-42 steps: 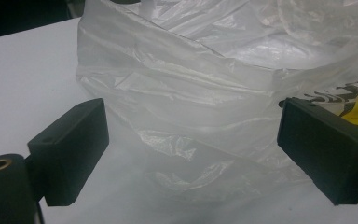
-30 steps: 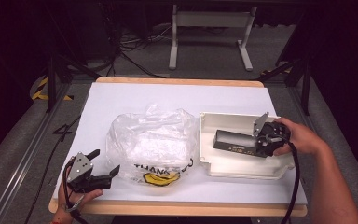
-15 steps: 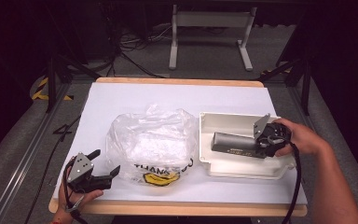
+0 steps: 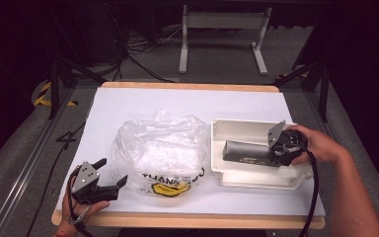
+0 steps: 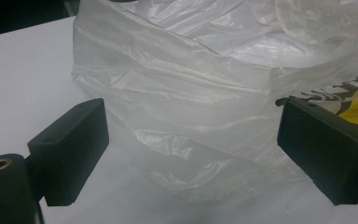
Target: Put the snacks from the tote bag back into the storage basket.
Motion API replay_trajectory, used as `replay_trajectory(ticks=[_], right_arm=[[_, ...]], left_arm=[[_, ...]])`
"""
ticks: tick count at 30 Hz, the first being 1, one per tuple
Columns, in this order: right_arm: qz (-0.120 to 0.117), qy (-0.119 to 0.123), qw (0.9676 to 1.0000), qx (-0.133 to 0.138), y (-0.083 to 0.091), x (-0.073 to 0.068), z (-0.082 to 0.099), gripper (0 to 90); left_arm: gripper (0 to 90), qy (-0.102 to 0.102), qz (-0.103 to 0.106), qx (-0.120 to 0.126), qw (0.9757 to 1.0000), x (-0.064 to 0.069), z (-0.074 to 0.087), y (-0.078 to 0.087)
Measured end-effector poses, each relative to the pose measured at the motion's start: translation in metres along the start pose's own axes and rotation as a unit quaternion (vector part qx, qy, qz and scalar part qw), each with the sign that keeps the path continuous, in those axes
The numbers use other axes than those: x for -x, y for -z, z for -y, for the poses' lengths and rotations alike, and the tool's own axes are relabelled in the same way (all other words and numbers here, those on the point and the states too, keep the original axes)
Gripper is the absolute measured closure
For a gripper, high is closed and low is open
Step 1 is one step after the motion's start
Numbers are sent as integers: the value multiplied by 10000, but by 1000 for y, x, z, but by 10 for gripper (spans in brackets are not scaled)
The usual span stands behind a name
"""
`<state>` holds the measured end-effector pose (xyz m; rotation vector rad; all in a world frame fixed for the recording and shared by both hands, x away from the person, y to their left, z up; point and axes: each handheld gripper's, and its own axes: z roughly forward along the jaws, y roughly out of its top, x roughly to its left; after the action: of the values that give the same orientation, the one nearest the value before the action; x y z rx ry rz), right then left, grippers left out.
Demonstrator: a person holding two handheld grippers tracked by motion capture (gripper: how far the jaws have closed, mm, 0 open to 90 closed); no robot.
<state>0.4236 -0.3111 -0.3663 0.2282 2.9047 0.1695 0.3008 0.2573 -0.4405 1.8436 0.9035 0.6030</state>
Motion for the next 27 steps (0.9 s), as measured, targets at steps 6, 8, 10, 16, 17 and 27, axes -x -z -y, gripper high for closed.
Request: replay_trajectory(ticks=[6, 8, 10, 16, 17, 27], right_arm=[[186, -194, 9996, -11, 5, 2, 4, 349], [293, -234, 9993, 9, 8, 1, 6, 347], [417, -294, 9987, 29, 11, 2, 8, 357], [687, -414, 9964, 270, 18, 0, 14, 369], [712, -439, 9960, 308, 19, -2, 15, 368], [1070, -645, 9834, 1317, 37, -18, 20, 340]], left_arm=[[98, 3, 4, -1, 10000, 0, 0, 0], [98, -14, -2, 0, 10000, 0, 0, 0], [98, 6, 2, 5, 10000, 0, 0, 1], [98, 11, 6, 23, 10000, 1, 0, 1], [98, 10, 9, 19, 10000, 1, 0, 1], [98, 8, 10, 31, 10000, 0, -1, 2]])
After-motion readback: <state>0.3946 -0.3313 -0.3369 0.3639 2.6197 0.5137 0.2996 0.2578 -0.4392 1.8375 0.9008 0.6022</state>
